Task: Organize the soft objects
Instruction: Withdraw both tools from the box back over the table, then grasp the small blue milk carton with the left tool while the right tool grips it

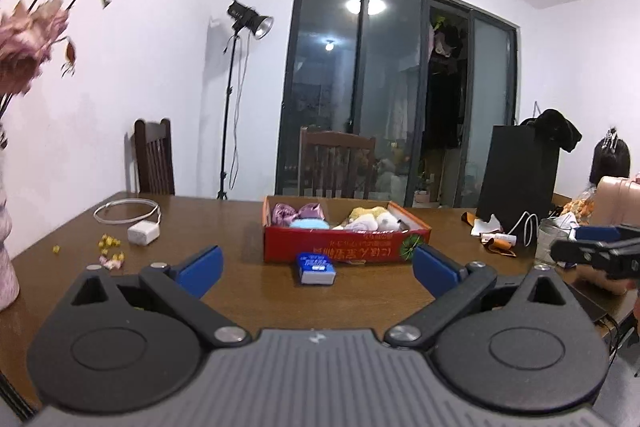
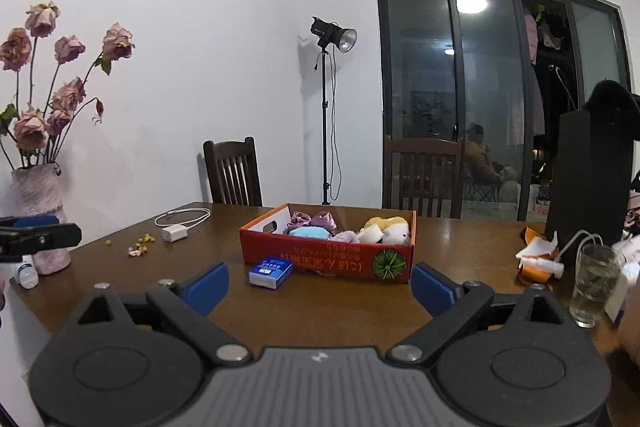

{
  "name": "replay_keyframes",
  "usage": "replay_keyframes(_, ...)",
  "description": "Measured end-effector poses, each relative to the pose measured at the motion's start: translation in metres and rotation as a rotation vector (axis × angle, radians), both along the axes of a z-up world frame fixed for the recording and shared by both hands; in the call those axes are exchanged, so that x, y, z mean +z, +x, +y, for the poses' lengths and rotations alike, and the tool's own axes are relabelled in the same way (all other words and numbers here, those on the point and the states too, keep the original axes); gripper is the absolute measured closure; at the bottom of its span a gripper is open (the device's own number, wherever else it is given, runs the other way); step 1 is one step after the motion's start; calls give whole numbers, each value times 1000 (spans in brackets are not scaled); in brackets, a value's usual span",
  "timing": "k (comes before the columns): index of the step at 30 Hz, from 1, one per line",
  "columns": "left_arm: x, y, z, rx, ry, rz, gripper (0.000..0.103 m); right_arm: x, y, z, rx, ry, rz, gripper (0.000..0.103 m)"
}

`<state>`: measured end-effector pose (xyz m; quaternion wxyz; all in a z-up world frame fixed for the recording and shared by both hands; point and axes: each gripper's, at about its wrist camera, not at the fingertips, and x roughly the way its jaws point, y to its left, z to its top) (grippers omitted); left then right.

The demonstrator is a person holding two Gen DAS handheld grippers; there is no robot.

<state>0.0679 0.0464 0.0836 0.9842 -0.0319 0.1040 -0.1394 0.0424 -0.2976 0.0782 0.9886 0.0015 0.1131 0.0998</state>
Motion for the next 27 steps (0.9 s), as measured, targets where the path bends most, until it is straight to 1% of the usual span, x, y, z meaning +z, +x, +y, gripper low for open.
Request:
replay_keyframes(2, -3, 4, 2, 16, 5, 10, 0, -6, -6, 2, 11, -5, 12, 2)
replay_keyframes(4, -4, 11, 2, 37, 10, 28, 0, -9, -2, 3, 15, -10, 28, 2)
replay_keyframes(7, -7, 22, 1, 40, 24, 33, 0, -14, 11, 6, 14, -12, 46, 2)
replay_keyframes(10, -15, 37, 0, 42, 35, 53, 0, -21, 32, 16, 38, -21, 65, 2)
replay_keyframes(13, -27, 59, -1, 60, 39, 97, 0, -35, 66, 32, 71, -38, 117, 2)
replay_keyframes(16, -42, 85, 1, 58, 37, 147, 0, -52, 104, 51, 111, -56, 182, 3)
replay_keyframes(20, -58, 118, 7, 91, 44, 214, 0, -68, 162, 78, 184, -52, 252, 3)
replay_keyframes(22, -64, 132, 12, 107, 28, 241, 0, -73, 194, 90, 189, -66, 290, 3)
replay_keyframes(24, -69, 145, 18, 115, 9, 264, 0, -78, 228, 103, 198, -56, 321, 4)
replay_keyframes(27, -74, 159, 22, 128, 5, 286, 0, -84, 274, 120, 182, -44, 359, 5)
